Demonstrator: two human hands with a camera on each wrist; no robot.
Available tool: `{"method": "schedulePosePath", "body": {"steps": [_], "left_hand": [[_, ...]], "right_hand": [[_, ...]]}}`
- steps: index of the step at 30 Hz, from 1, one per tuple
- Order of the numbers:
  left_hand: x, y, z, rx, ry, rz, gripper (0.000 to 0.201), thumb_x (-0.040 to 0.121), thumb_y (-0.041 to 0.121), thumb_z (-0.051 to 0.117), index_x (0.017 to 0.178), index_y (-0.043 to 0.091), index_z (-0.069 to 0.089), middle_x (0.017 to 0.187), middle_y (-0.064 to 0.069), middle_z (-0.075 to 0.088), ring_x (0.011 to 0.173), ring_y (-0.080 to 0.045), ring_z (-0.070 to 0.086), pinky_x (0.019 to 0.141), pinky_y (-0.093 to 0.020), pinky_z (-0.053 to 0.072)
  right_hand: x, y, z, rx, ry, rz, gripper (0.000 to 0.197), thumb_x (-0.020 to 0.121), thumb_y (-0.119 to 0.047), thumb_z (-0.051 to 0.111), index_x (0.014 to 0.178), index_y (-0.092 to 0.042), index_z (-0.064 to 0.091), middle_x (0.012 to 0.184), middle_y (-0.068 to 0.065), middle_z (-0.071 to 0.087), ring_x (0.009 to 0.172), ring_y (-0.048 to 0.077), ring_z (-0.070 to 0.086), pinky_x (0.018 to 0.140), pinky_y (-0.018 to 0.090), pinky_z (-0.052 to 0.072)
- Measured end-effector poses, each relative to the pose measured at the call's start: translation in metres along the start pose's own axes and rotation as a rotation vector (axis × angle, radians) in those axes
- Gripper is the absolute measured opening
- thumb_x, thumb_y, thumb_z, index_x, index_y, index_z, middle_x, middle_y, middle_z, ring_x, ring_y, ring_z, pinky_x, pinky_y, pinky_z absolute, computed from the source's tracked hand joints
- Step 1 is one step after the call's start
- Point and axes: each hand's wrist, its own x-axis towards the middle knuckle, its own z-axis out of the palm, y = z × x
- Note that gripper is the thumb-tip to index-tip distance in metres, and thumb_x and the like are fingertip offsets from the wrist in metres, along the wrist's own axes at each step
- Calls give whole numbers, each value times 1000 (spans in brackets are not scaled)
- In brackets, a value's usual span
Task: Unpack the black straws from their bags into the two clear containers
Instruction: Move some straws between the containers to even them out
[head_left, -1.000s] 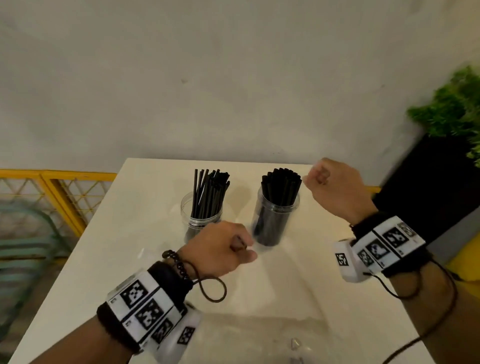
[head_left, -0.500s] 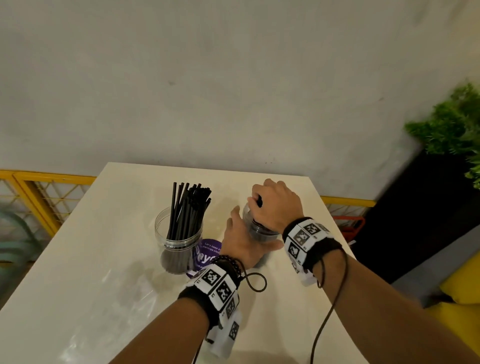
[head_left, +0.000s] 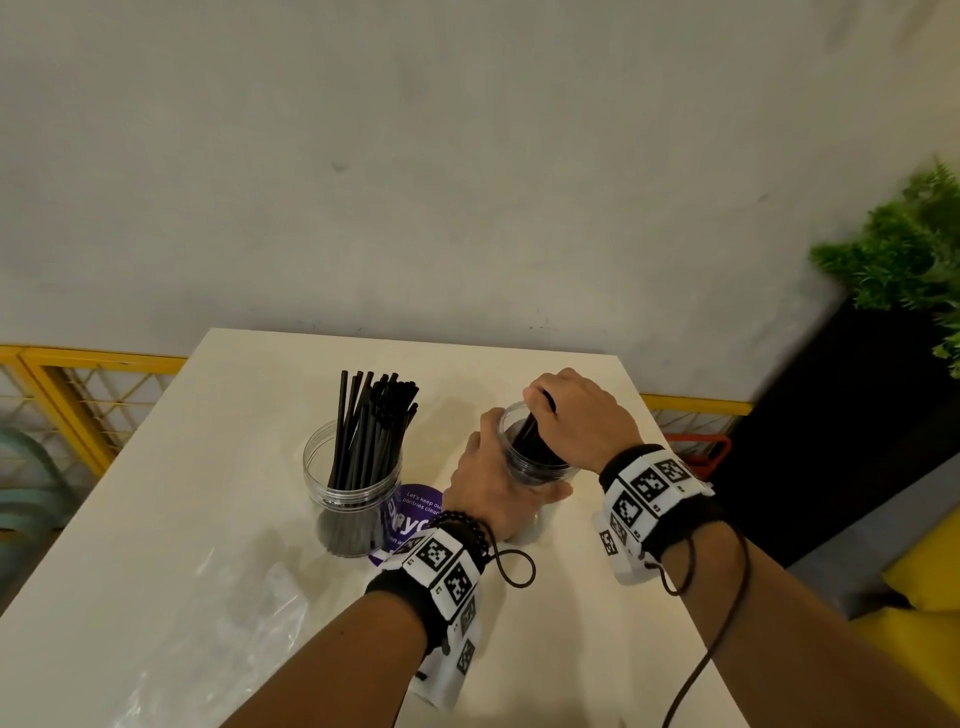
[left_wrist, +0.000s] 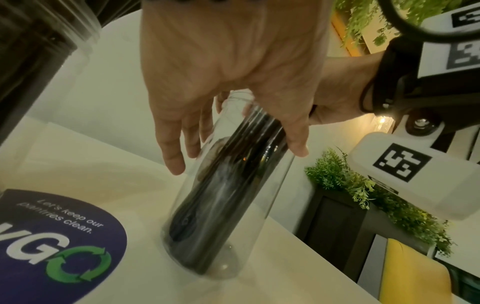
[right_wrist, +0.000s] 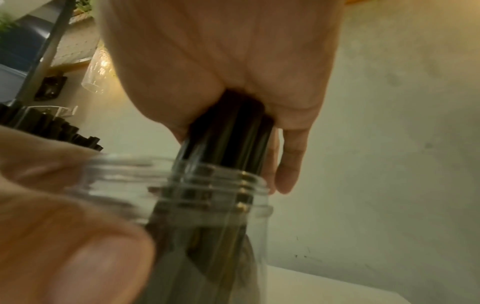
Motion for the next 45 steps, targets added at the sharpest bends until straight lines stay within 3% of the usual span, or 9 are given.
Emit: {"method": "schedulePosePath", "body": {"steps": [10,16,20,25,27,30,34,38,45], "left_hand": [[-7,6,-9,40,-113,-24,139,59,41,90,154,20,-8,160,-11,21,145,-28,29,114,-44,36],[-45,18,-44,49,-98,82,121,70,33,85,155,18,0,157,-4,23,143,-22,32,112,-32,32],[-77,13,-91,73,10,210,52,76,32,80,117,24,49,110,6,59,93,-6,59,81,-12,48],[-90,-12,-160,86,253,185,38,73,21,79,76,24,42,65,9,45,54,-5,40,51,-14,38],[-81,-29,-174,156,264,58,49,67,35,85,85,22,41,77,7,46,63,-5,42,54,-17,36],[-62,-55,-176,303,164,-119,94,48,60,86,118,19,40,114,3,46,106,-17,50,85,-33,49],[-37,-72,-157,373,77,-187,138,43,69,83,150,18,13,153,0,28,140,-23,32,109,-50,34],[-18,-78,-139,273,17,-154,126,49,68,79,148,21,20,147,-1,38,131,-22,46,104,-51,46],[-16,-84,-129,320,36,-79,97,65,64,68,146,34,22,135,-1,37,122,-23,50,91,-47,54]], "right_hand": [[-1,-7,-8,-97,-151,51,48,101,-47,28,144,-29,39,154,3,39,139,29,34,109,52,34],[-1,-22,-39,-98,-70,62,48,102,-48,29,140,-24,46,149,8,41,136,31,36,108,52,32],[-6,-64,-57,-24,55,-109,49,97,-53,44,134,-21,51,136,6,49,127,27,44,104,48,38],[-15,-126,-26,21,-140,-385,86,75,-73,61,146,-34,32,149,-3,37,136,20,36,112,48,35],[-8,-138,-5,-22,-167,-401,93,72,-75,63,149,-39,26,157,-4,27,143,21,27,115,51,30],[10,-148,15,-86,-226,-429,94,75,-72,62,152,-40,19,165,-5,13,150,22,13,119,54,21],[36,-158,23,-129,-371,-405,82,87,-60,58,155,-35,20,166,-6,14,151,20,15,118,52,22],[37,-161,25,48,-353,-347,35,93,-43,55,122,-24,57,121,6,63,106,28,61,88,43,54],[2,-158,26,109,-262,-296,22,87,-40,54,106,-28,51,100,0,66,88,25,62,74,41,56]]}}
